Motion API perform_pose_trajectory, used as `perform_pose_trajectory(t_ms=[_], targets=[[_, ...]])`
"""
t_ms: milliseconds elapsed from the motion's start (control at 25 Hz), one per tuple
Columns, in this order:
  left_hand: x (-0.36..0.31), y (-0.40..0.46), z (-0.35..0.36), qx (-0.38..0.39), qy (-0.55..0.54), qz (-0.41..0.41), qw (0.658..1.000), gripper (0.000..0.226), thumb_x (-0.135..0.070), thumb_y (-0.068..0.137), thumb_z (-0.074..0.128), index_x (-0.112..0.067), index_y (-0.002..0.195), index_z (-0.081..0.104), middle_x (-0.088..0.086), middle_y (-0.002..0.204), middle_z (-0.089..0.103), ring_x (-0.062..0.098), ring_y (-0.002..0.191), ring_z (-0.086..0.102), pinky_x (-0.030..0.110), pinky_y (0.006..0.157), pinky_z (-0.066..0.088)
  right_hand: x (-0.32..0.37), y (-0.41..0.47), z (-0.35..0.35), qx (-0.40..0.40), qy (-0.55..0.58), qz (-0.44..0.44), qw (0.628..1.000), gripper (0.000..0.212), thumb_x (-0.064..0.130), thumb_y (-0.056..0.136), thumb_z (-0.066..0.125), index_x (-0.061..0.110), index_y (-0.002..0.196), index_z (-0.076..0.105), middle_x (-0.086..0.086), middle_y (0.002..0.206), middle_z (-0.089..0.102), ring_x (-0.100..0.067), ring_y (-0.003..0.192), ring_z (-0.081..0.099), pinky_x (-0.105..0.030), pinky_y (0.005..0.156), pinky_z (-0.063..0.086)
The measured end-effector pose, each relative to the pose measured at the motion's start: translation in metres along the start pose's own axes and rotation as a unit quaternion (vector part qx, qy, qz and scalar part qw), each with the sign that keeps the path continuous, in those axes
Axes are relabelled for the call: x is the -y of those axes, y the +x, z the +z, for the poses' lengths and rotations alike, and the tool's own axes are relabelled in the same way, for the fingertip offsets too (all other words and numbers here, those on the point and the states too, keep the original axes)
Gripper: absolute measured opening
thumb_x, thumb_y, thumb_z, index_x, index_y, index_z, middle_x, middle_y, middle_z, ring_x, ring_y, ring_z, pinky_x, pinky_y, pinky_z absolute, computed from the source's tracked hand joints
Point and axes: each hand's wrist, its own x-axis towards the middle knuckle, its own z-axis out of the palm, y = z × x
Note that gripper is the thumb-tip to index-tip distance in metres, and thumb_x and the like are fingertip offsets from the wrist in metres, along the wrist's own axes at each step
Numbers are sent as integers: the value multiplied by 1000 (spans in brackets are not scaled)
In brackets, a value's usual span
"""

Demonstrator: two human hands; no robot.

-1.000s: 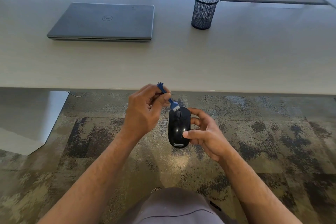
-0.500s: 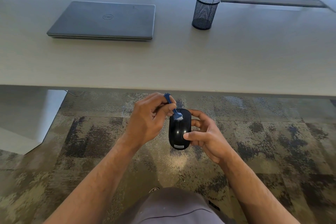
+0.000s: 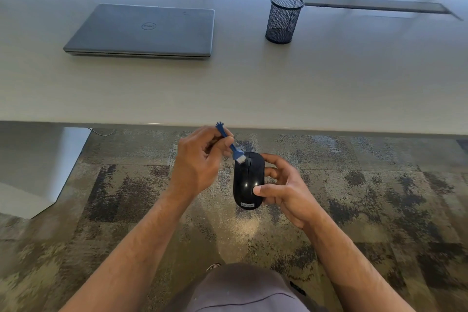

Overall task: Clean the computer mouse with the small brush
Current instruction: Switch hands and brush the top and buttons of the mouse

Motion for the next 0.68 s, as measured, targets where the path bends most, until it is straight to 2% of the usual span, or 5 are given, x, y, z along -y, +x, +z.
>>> perform_pose_trajectory(t_ms=[240,400,480,600,680], targets=[[-11,2,2,38,-43,27,998,10,-28,93,65,-27,103,68,-7,90,72,10,79,74,27,72,61,-2,1,3,-2,-12,5,1000,69,0,63,79,24,125,62,-9,103,71,-33,89,71,-52,77,53],[-9,5,1,26,68,63,995,10,-11,93,68,-15,102,69,-3,92,69,12,79,71,33,72,60,-1,1,3,-8,-11,5,1000,69,-1,62,78,23,125,62,-11,105,71,-37,92,70,-65,84,50],[-11,9,-3,25,52,70,996,9,-14,94,68,-16,103,69,-6,92,69,10,79,70,30,73,61,0,0,2,-9,-10,6,1000,69,-1,62,78,22,125,62,-13,106,69,-39,92,68,-65,85,47],[-15,11,-2,113,-16,82,990,10,-23,95,64,-20,103,68,-11,94,68,11,80,72,27,72,61,1,0,1,-4,-7,6,1000,68,-1,63,78,22,125,62,-16,108,68,-39,92,68,-65,84,47],[-12,13,0,151,-9,72,986,9,-20,95,65,-21,103,68,-11,94,69,12,81,72,28,74,61,1,0,1,7,11,6,1000,67,-2,64,78,21,125,62,-15,107,69,-36,89,70,-56,78,52]])
